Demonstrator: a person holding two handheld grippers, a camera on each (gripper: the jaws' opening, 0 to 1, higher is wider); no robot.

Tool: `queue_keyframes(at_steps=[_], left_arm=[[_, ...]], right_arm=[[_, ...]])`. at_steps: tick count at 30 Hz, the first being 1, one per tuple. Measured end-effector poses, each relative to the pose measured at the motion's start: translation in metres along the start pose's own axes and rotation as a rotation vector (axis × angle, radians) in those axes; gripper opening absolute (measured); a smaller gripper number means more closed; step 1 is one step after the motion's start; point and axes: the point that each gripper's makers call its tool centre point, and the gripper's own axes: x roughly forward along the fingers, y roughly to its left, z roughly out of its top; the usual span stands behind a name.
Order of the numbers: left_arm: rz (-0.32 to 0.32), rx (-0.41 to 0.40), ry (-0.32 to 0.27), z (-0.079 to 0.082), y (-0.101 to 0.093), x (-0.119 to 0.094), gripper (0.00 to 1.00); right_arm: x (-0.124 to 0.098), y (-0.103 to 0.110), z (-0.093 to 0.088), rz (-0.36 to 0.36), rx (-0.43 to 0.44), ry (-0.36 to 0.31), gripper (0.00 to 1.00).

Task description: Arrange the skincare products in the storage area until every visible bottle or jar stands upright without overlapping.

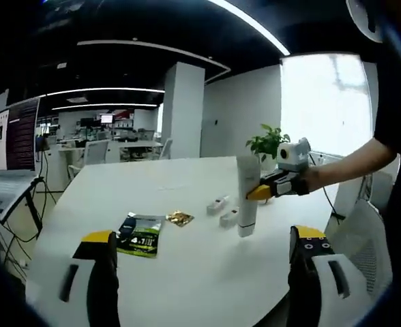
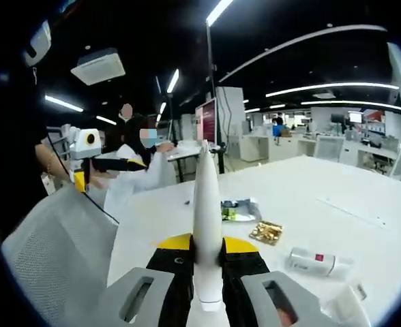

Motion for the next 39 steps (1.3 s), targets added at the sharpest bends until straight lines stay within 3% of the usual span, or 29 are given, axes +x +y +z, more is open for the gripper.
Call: queue_keyframes(at_steps=[6,10,16,21,27,39], left_arm=[[0.021,0.030,0.062,-0.010,0.001,0.002,0.99],[0.059,-0.023,0.046,-0.008,0.012,0.000,0.99],[0.101,-0.006,0.030,-0.005,0.020,-0.002,0.99],[0.103,-0.002,0.054,-0.010,0.021,-0.001,0.99],[0.112,0.027,0.070,-0.012,0.022,-0.001,0.99],[0.096,0.092,0.154,-0.027,0.017,0.001,0.96]], right_arm=[[0.002,-0.016,-0.007,0.015,-0.023,-0.002,0.04],[0.006,-0.024,-0.012,0.032,-0.040,-0.004,0.04],[0.003,-0.028,-0.007,0.038,-0.032,-0.035,0.05],[0.001,-0.019,-0.008,0.110,-0.096,0.022,0.06],[0.001,-0.018,-0.010,0.129,-0.122,0.064,0.07],[0.002,-0.020,-0.013,0.088,-0.044,0.085,0.10]])
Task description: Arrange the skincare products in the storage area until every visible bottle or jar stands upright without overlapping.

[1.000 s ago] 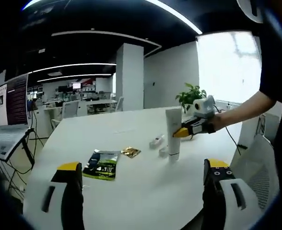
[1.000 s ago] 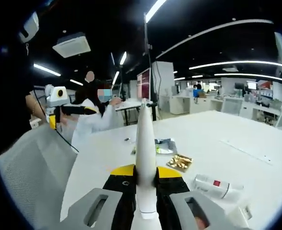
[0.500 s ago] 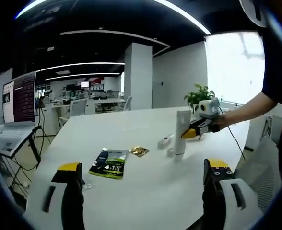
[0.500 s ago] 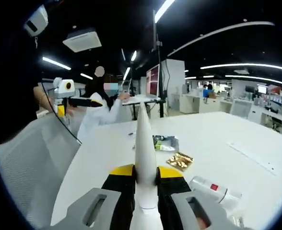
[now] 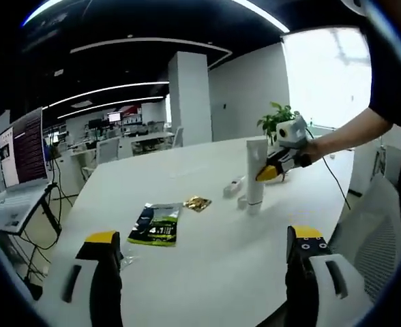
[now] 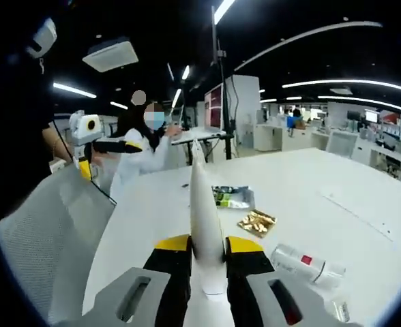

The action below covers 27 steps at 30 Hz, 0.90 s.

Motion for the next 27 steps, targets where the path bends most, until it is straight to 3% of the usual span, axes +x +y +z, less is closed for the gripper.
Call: queue_keyframes(at_steps=[12,15,20,27], left_arm=[[0.021,-0.001,0.027,-0.008,0.007,-0.001,0.97],[0.023,0.002,0.025,-0.008,0.007,-0.001,0.97],[0.016,0.010,0.029,-0.009,0.006,-0.002,0.95],[0.009,0.002,0.038,-0.011,0.007,-0.002,0.91]], right_arm=[[-0.011,0.001,-0.011,-0.040,0.073,0.062,0.29],[-0.018,0.001,-0.017,-0.093,0.137,0.077,0.36],[-0.027,0.010,-0.028,-0.134,0.153,0.114,0.53],[-0.045,0.023,-0.038,-0.252,0.218,0.094,0.63]])
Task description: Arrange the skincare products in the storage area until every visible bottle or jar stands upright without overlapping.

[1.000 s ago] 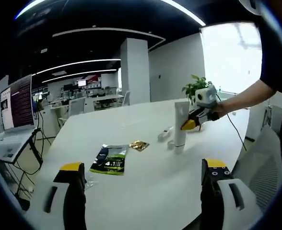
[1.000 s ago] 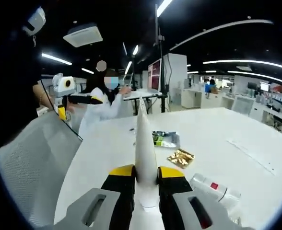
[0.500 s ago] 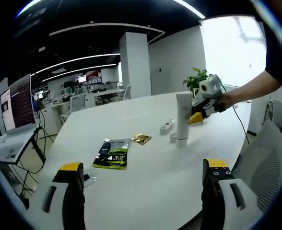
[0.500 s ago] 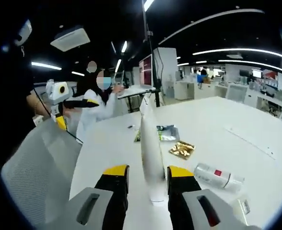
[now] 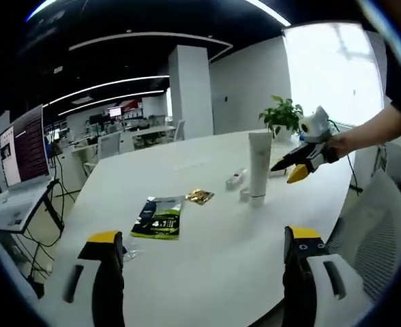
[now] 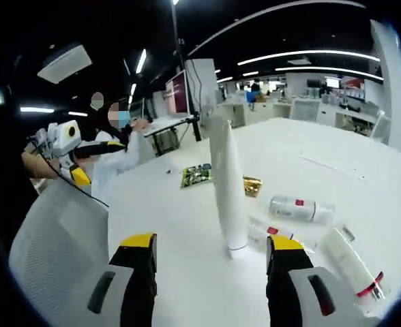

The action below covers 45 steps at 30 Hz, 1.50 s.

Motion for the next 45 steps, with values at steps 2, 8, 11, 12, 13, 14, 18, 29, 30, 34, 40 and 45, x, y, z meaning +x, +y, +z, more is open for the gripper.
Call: queue_keyframes(at_steps=[2,8,11,12,13,14,18,29,30,34,40,45], left_arm=[[0.002,0.004,0.003,-0.001,0.001,0.000,0.92],[-0.006,0.022,0.020,-0.003,0.001,0.000,0.93],[-0.013,0.015,0.026,-0.005,0.001,0.000,0.93],[-0.018,0.020,0.025,-0.005,0.000,0.000,0.93],[-0.023,0.031,0.025,-0.005,-0.002,0.000,0.92],[-0.027,0.046,0.028,-0.005,-0.003,0.001,0.92],[-0.039,0.075,0.034,-0.005,-0.009,0.001,0.91],[-0.043,0.068,0.032,-0.007,-0.008,0.001,0.90],[-0.043,0.067,0.029,-0.007,-0.007,0.000,0.89],[-0.041,0.067,0.030,-0.008,-0.006,0.000,0.89],[-0.030,0.072,0.032,-0.009,-0.003,-0.001,0.88],[-0.019,0.073,0.034,-0.009,-0.002,-0.001,0.88]], right_arm=[[-0.005,0.008,-0.001,-0.011,0.011,-0.021,0.63],[-0.021,0.023,-0.006,-0.087,0.036,-0.055,0.71],[-0.026,0.033,-0.009,-0.115,0.032,-0.053,0.75],[-0.027,0.036,-0.010,-0.120,0.032,-0.053,0.76],[-0.028,0.042,-0.010,-0.121,0.042,-0.058,0.77],[-0.028,0.044,-0.011,-0.115,0.048,-0.060,0.78],[-0.031,0.049,-0.015,-0.142,0.052,-0.053,0.78],[-0.048,0.057,-0.007,-0.194,0.170,-0.157,0.81],[-0.051,0.057,-0.006,-0.205,0.160,-0.154,0.82],[-0.053,0.055,-0.003,-0.236,0.129,-0.150,0.86],[-0.049,0.059,-0.011,-0.200,0.169,-0.146,0.92],[-0.050,0.057,-0.010,-0.209,0.187,-0.153,0.99]])
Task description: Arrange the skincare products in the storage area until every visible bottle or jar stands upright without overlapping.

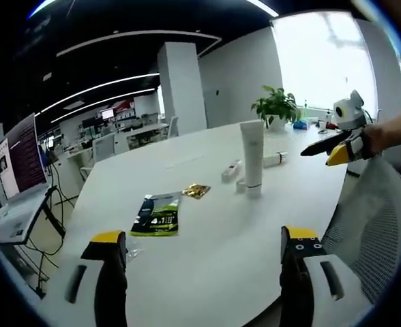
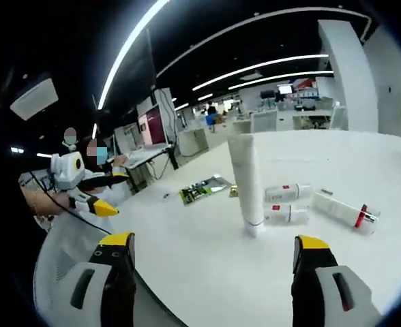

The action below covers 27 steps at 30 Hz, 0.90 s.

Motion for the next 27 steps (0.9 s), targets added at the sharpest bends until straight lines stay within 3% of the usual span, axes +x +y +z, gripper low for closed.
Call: queue_keyframes(at_steps=[8,18,27], left_arm=[[-0.002,0.006,0.006,-0.002,0.000,0.000,0.87],[0.004,0.011,0.024,-0.003,-0.001,0.000,0.87],[-0.002,0.030,0.047,-0.007,-0.004,0.001,0.86]], right_arm=[[0.002,-0.001,-0.005,-0.005,0.007,0.029,0.99],[-0.002,-0.011,-0.004,-0.046,0.080,0.028,0.98],[-0.006,-0.038,-0.012,-0.085,0.064,0.073,0.95]])
